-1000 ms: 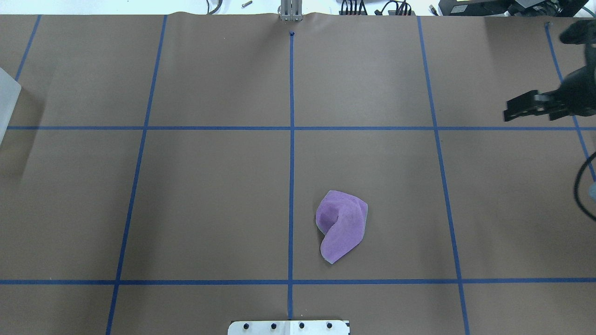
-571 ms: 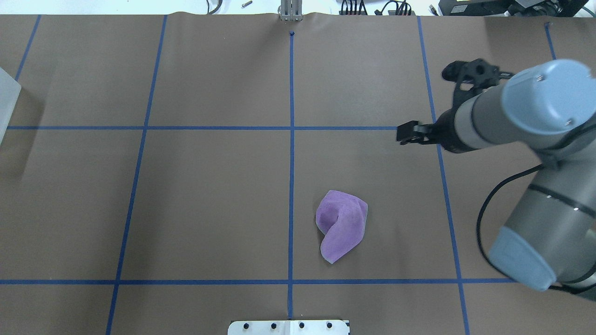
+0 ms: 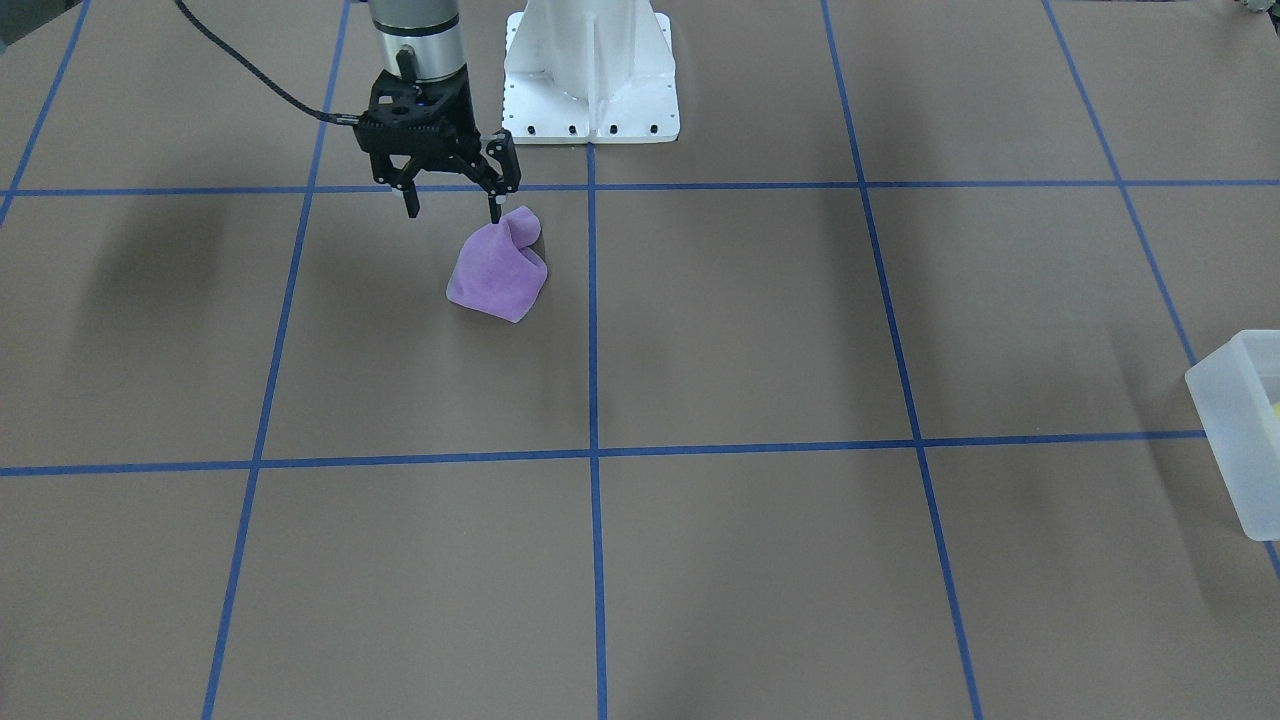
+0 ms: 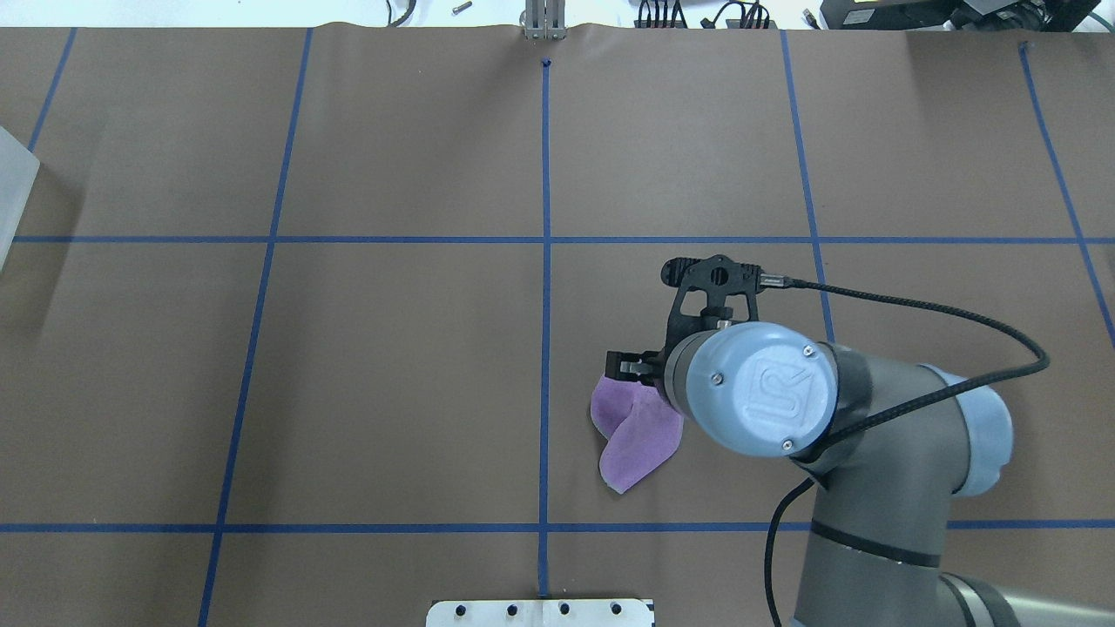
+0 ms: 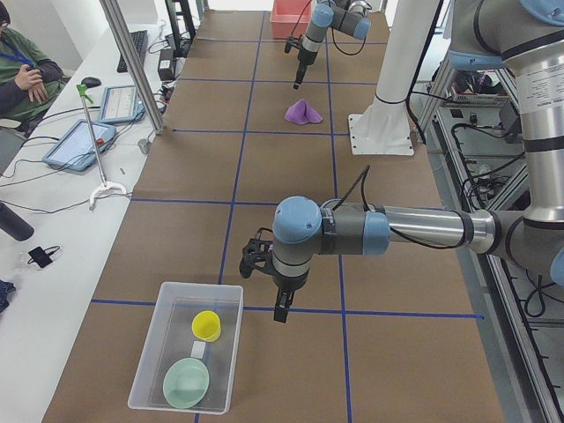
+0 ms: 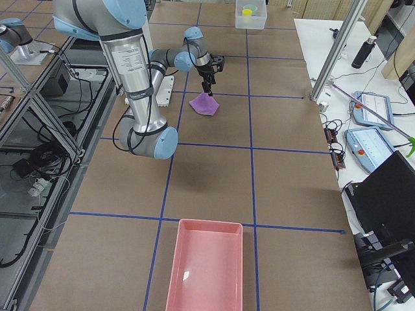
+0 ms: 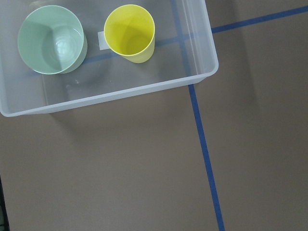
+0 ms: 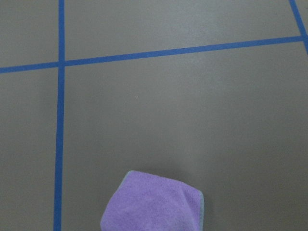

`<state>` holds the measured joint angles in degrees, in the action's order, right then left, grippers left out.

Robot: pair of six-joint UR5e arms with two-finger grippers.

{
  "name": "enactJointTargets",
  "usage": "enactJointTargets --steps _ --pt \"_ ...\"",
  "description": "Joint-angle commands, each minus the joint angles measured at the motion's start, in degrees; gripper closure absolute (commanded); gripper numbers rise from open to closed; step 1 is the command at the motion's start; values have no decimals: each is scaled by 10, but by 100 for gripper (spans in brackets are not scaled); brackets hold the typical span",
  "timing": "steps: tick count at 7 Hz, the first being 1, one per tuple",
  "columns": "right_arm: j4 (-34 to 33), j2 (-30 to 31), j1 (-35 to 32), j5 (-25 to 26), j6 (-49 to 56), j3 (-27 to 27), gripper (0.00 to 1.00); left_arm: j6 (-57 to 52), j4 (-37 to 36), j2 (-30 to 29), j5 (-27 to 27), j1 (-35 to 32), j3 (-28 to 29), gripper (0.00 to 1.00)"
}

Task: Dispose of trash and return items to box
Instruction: 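Reach the right gripper down onto the purple cloth and pinch it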

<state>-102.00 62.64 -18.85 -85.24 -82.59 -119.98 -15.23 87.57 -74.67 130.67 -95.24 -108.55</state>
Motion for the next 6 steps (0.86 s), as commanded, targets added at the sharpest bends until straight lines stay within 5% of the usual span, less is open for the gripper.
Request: enactJointTargets --steps 1,3,4,5,6 --pt "-3 -17 41 47 -6 43 1 0 14 0 0 0 12 1" --pt "-1 -18 47 49 -6 47 58 0 14 0 0 0 13 1" --pt "0 -18 47 49 -5 47 72 0 14 0 0 0 13 1" --pt "0 -18 47 50 -5 47 97 0 15 0 0 0 14 1" --pt "1 -18 47 51 -5 45 100 0 15 0 0 0 14 1"
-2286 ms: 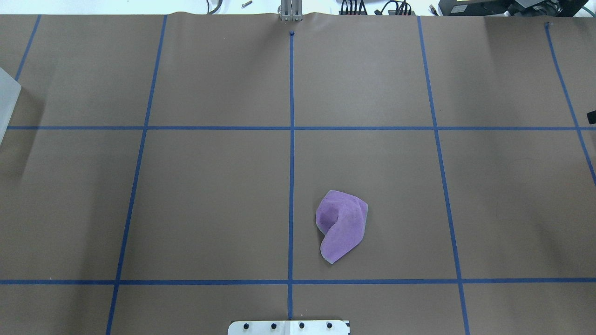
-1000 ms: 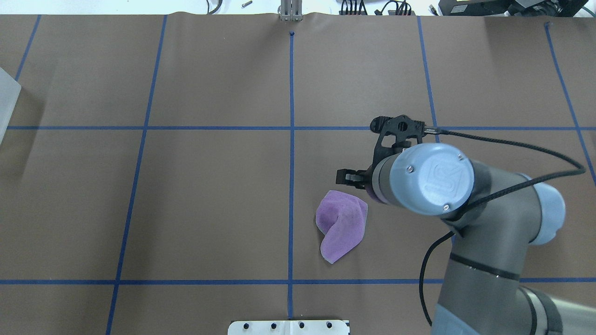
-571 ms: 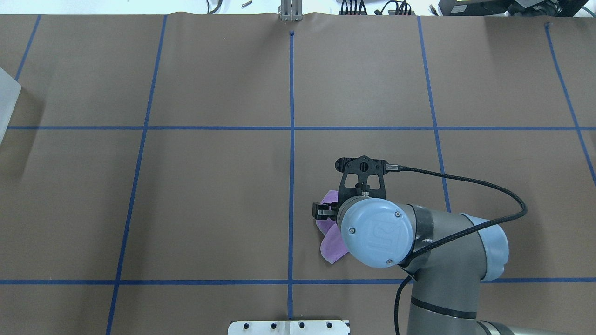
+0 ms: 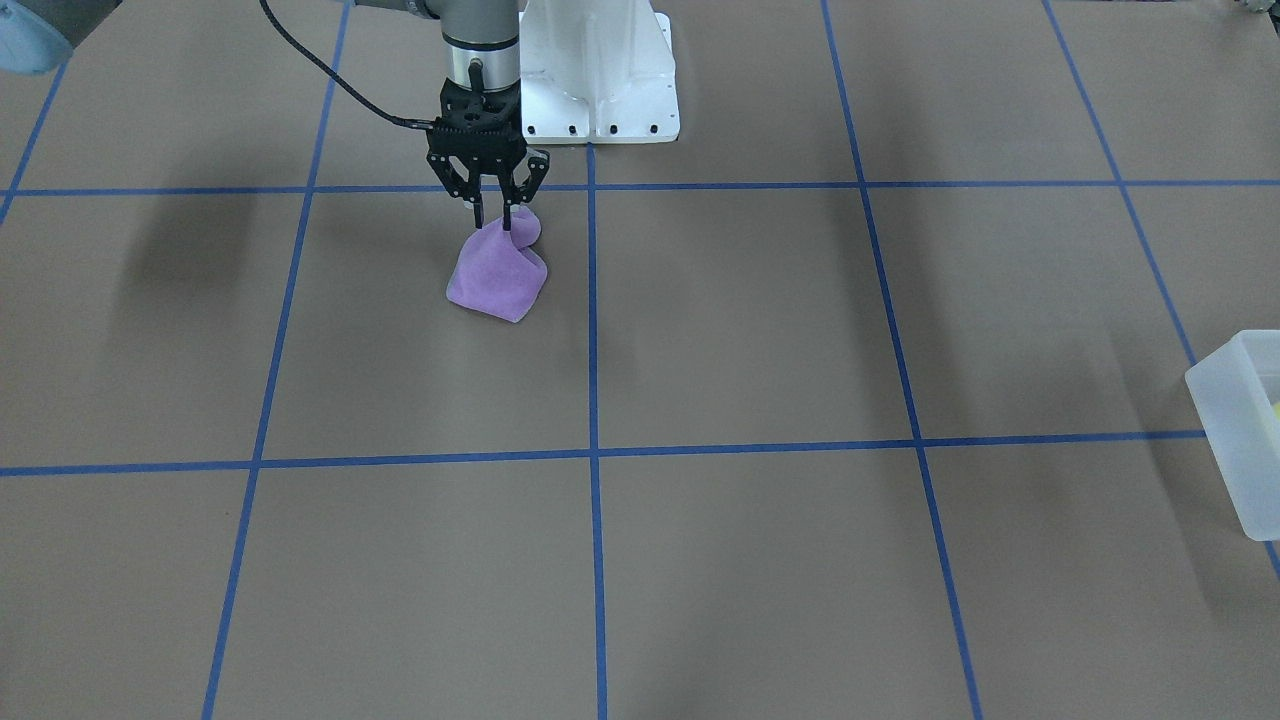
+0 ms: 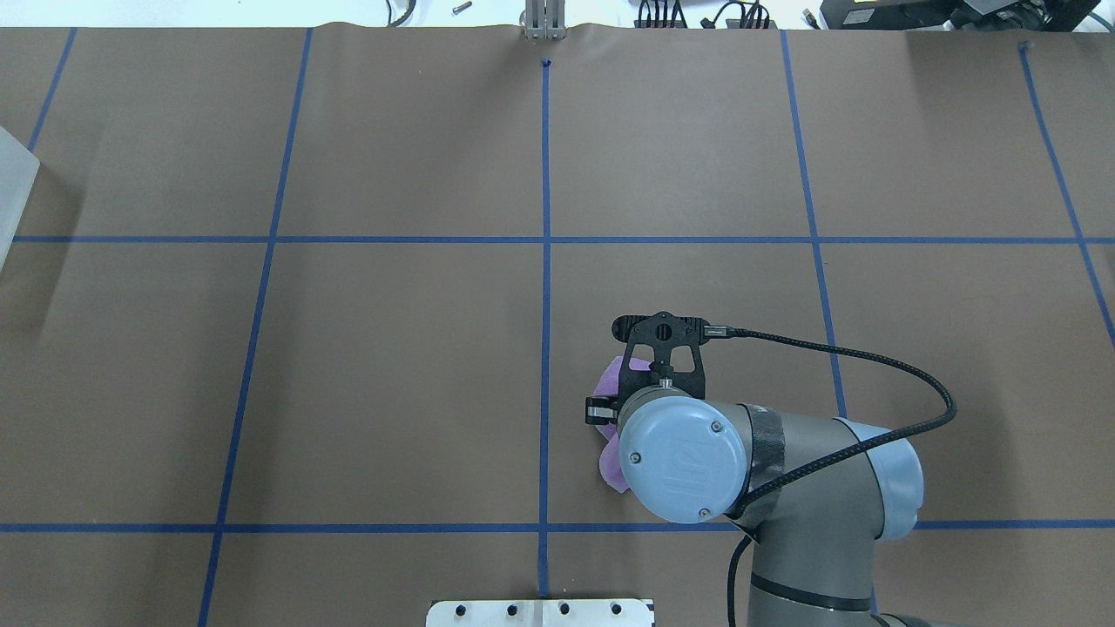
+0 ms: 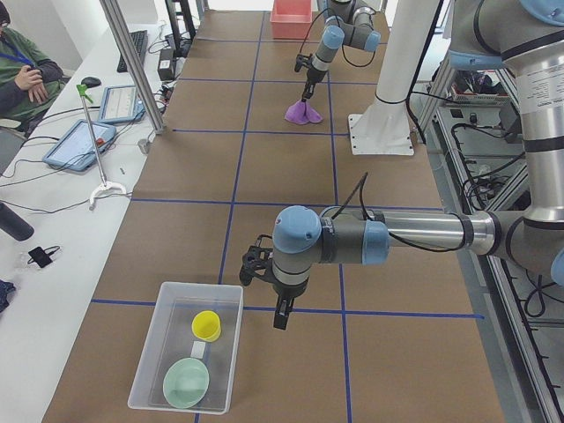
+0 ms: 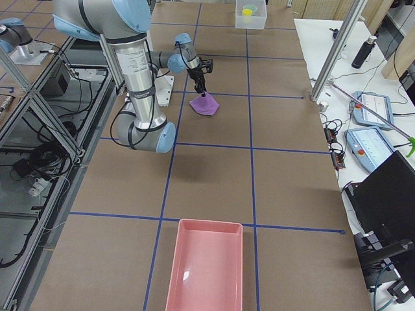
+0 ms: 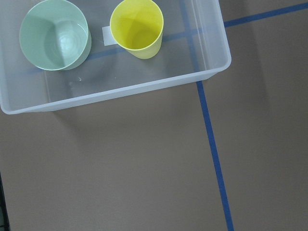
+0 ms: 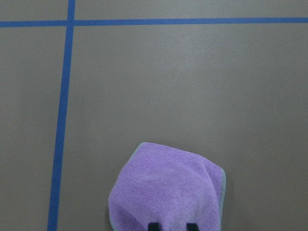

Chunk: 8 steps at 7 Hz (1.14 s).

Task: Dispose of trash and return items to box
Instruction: 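Lift the purple cloth with the right gripper and carry it off-table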

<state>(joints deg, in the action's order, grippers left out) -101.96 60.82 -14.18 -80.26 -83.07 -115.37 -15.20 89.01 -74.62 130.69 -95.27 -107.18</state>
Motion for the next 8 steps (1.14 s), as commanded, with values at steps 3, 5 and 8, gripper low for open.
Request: enactJointTargets --steps 3,5,8 --pt "-11 -1 -39 -14 10 -43 100 1 0 0 -1 0 4 1" --pt "-44 6 -148 -113 100 -75 100 3 -9 -1 -1 1 14 1" --pt "-44 79 -407 -340 409 -72 100 2 -9 16 100 0 10 1"
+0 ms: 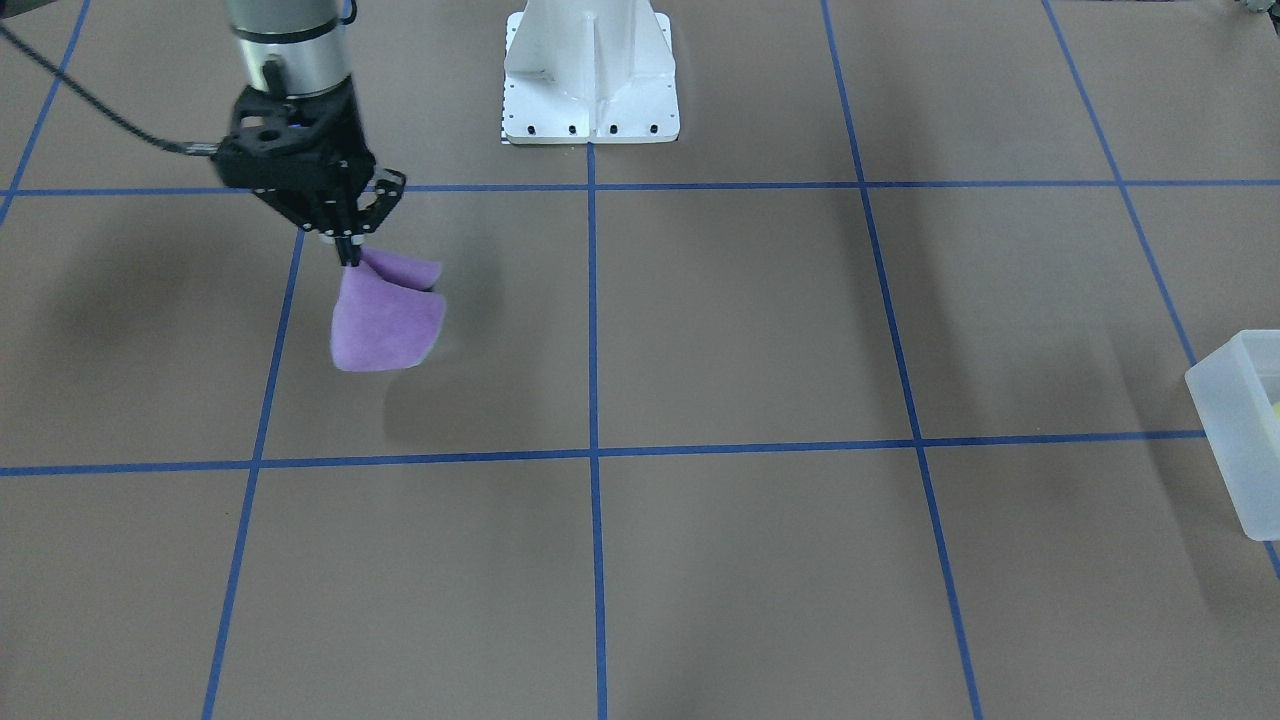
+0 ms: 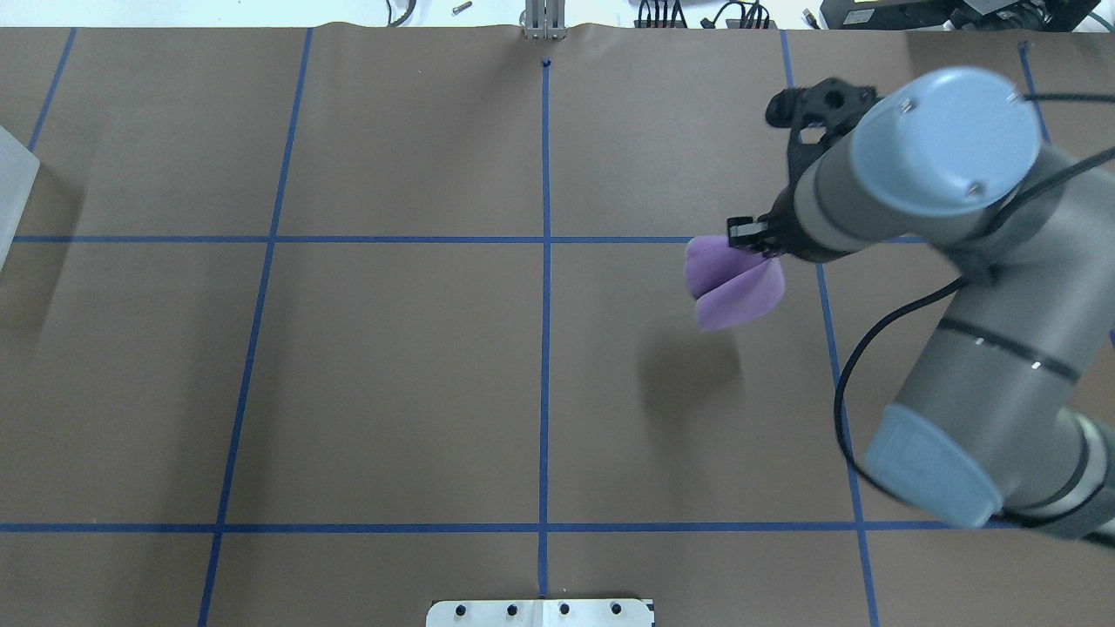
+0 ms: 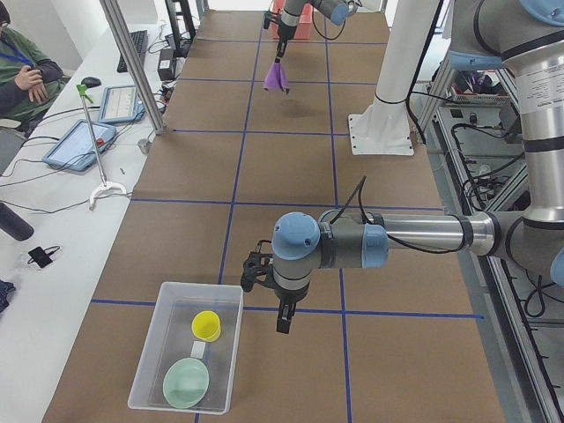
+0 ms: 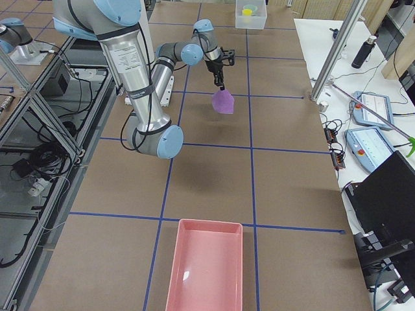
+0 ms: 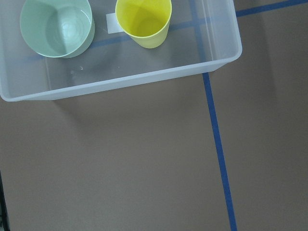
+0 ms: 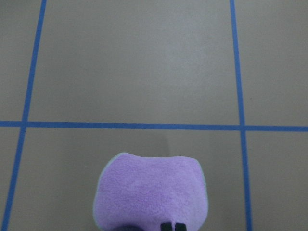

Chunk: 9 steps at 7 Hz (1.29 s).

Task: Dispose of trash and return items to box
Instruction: 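Lift the purple cloth with the right gripper and carry it off-table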

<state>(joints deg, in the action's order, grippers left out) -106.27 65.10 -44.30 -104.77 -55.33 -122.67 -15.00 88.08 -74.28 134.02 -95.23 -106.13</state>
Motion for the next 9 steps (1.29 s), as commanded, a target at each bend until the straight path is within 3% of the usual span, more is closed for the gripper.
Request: enactJointTargets --steps 1,4,7,9 --pt "-1 78 -179 -147 225 3 100 0 3 22 91 0 -4 1" --pt "-1 192 -395 -260 526 59 100 -1 5 22 92 0 -4 1" --pt "0 214 -570 -270 836 212 100 -3 6 21 92 0 -4 2" --pt "11 243 -615 -265 957 289 100 -3 6 21 92 1 -5 1"
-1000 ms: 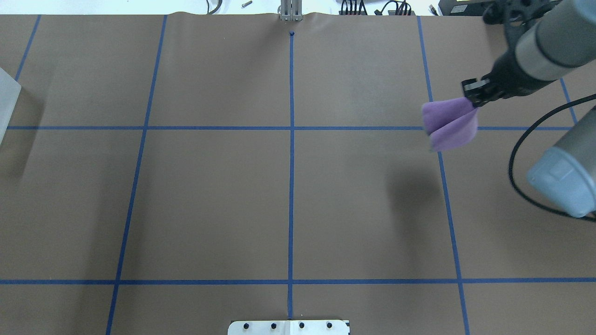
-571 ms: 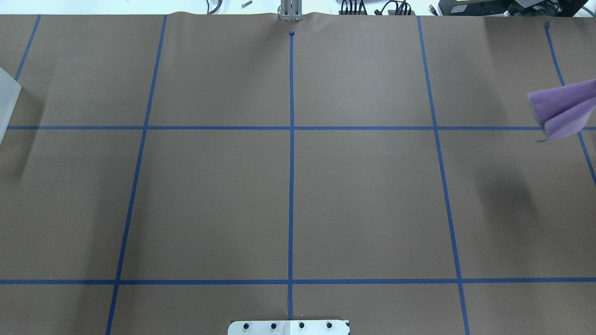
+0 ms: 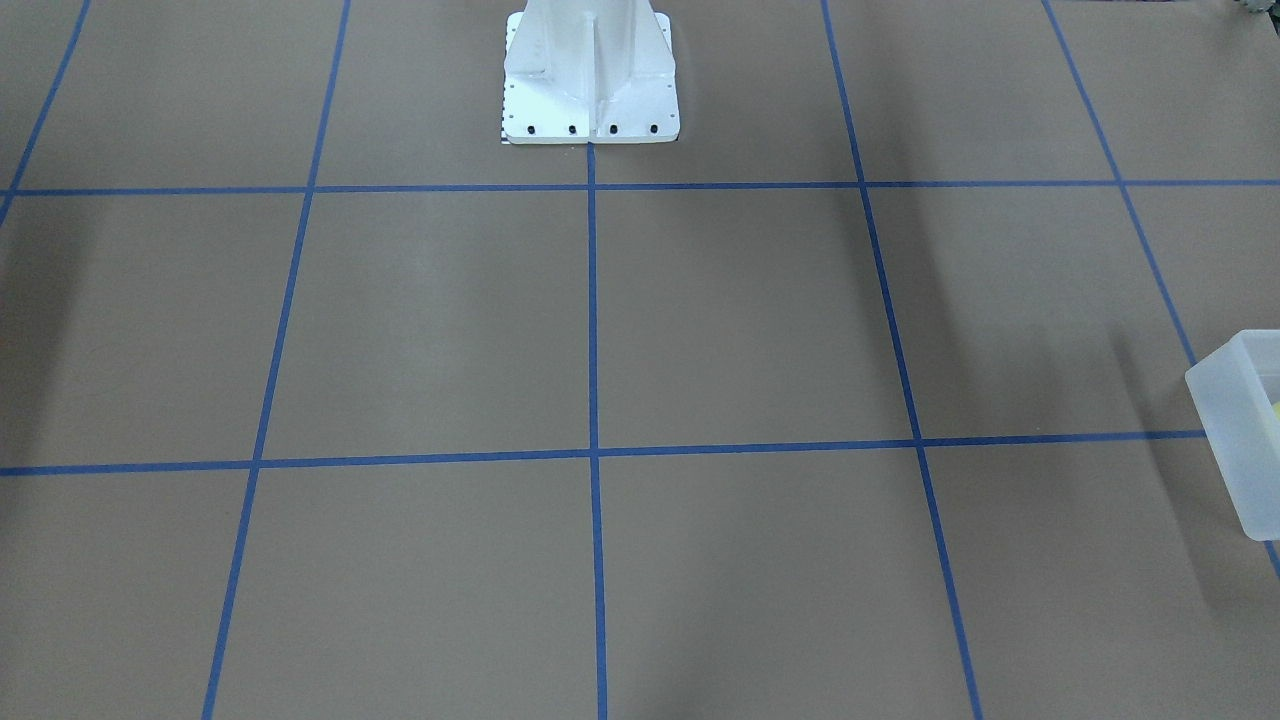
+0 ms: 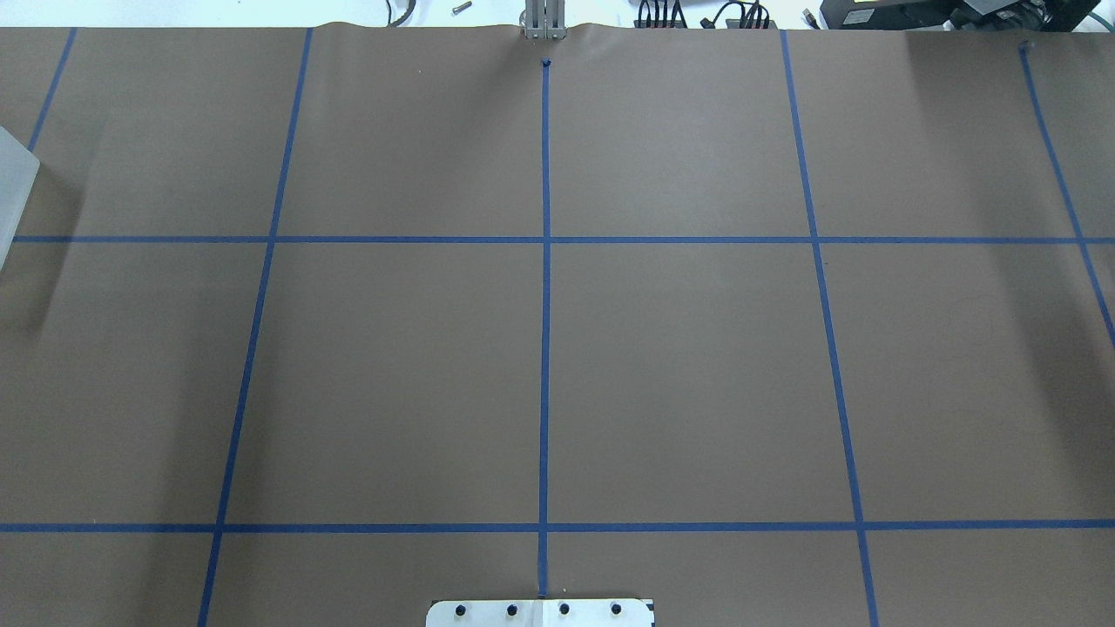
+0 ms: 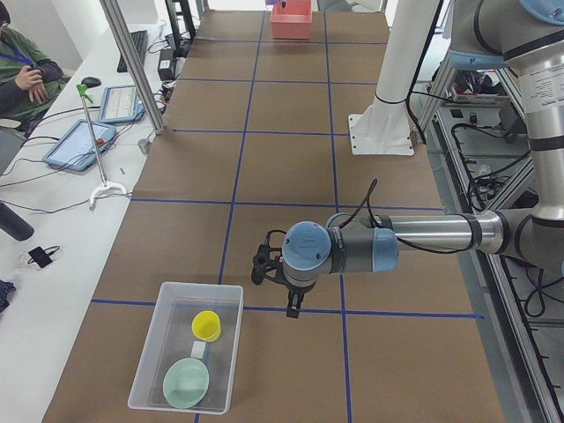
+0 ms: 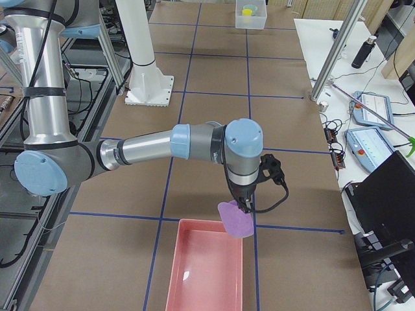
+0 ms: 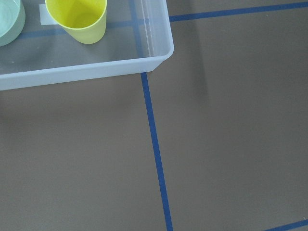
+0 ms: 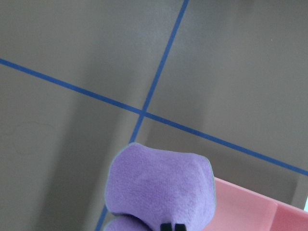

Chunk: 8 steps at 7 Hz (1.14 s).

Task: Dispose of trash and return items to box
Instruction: 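Lower the purple cloth into the pink bin and open the right gripper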

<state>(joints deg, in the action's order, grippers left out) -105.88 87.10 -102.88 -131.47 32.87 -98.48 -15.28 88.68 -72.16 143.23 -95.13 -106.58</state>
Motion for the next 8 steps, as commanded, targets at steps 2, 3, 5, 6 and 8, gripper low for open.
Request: enactJointTargets --steps 2,3,5,6,8 --pt "79 99 -30 -1 16 41 100 0 1 0 0 0 0 1" --pt "152 125 -23 -5 -45 46 100 0 1 0 0 0 0 1" --pt "203 132 20 -2 -110 54 100 0 1 0 0 0 1 1" --pt "224 131 36 -2 -112 69 100 0 1 0 0 0 1 1" --pt "265 131 64 -4 -186 80 77 0 1 0 0 0 1 2"
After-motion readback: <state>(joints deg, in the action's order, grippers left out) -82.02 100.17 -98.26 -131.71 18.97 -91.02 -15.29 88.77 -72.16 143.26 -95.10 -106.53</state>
